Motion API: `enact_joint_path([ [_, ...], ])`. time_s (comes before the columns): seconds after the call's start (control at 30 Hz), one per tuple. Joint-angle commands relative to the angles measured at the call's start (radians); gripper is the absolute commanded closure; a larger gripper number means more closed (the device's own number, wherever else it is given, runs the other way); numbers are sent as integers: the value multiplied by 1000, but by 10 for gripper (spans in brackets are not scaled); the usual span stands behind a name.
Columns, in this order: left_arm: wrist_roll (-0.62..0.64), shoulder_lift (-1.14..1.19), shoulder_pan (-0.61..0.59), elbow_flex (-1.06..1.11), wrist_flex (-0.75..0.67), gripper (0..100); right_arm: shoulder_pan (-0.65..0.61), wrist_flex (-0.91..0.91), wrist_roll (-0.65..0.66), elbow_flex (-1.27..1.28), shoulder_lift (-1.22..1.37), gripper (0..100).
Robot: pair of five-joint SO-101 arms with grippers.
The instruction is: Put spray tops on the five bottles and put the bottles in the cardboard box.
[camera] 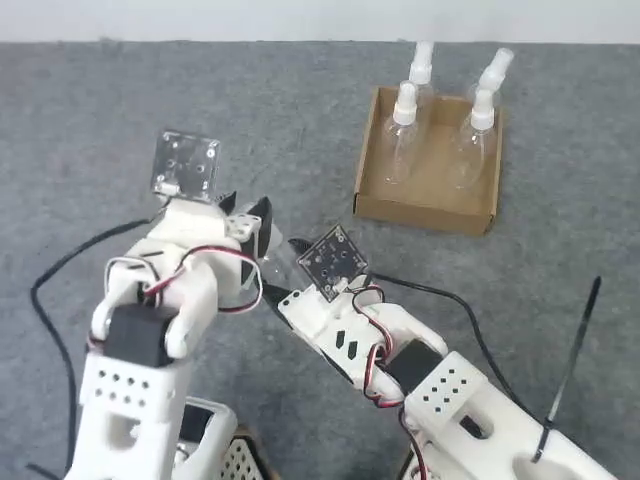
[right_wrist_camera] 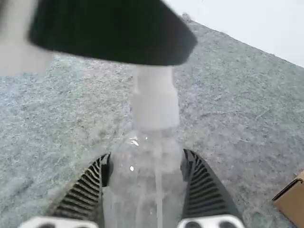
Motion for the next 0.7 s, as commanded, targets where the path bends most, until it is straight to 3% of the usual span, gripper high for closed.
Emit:
enact_joint_path([
  [0.0, -28, -46, 6, -22, 3, 878, 15, -22, -14, -11, -47, 992],
  [0.3, -28, -28, -97, -145, -68, 878, 15, -19, -14, -11, -47, 992],
  [0.5, -31, 109, -94, -125, -66, 878, 15, -19, -14, -11, -47, 992],
  [0.67, -34, 141, -25, -65, -46, 878, 16, -19, -14, -9, -47, 992],
])
